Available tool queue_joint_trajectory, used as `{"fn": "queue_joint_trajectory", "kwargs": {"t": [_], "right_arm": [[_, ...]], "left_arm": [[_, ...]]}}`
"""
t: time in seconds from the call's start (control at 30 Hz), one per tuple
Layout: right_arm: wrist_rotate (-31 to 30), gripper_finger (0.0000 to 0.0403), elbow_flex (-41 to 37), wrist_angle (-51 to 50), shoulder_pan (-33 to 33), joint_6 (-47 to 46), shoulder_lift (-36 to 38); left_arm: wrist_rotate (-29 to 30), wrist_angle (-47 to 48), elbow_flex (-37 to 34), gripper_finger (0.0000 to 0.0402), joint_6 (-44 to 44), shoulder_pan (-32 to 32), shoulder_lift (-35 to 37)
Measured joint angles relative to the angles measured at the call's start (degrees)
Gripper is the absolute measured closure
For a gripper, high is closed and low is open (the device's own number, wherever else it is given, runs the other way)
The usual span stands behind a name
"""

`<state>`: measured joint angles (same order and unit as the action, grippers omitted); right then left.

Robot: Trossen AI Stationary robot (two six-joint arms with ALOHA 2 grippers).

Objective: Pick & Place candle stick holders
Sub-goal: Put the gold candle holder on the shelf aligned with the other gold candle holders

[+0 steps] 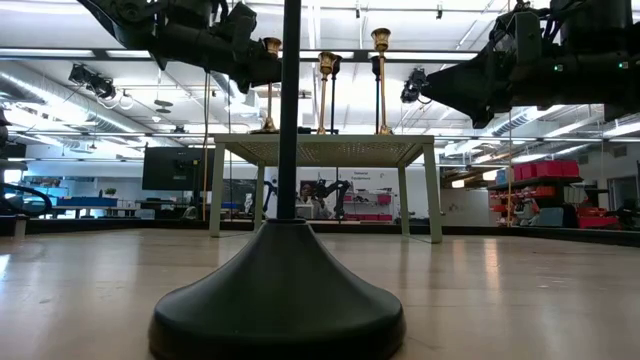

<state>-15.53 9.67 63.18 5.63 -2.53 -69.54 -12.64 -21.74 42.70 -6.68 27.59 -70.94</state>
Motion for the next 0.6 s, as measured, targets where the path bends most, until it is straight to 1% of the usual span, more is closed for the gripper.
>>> {"fn": "queue_joint_trajectory", "kwargs": {"t": [0.23, 0.33, 0.47, 0.6], "right_arm": [[0.02, 0.0279, 0.0, -0.01, 0.0, 0.0, 0.0], [0.02, 0.0279, 0.0, 0.0, 0.0, 0.0, 0.0], [0.0, 0.0279, 0.0, 0.0, 0.0, 0.0, 0.0], [0.02, 0.0279, 0.0, 0.0, 0.0, 0.0, 0.0]], "left_arm": [[0.32, 0.02, 0.0, 0.0382, -0.04, 0.0, 0.0], [0.61, 0.01, 0.0, 0.0379, -0.04, 0.0, 0.0], [0.61, 0.02, 0.0, 0.0365, -0.04, 0.0, 0.02], [0.61, 0.0, 0.01, 0.0366, -0.05, 0.0, 0.02]]}}
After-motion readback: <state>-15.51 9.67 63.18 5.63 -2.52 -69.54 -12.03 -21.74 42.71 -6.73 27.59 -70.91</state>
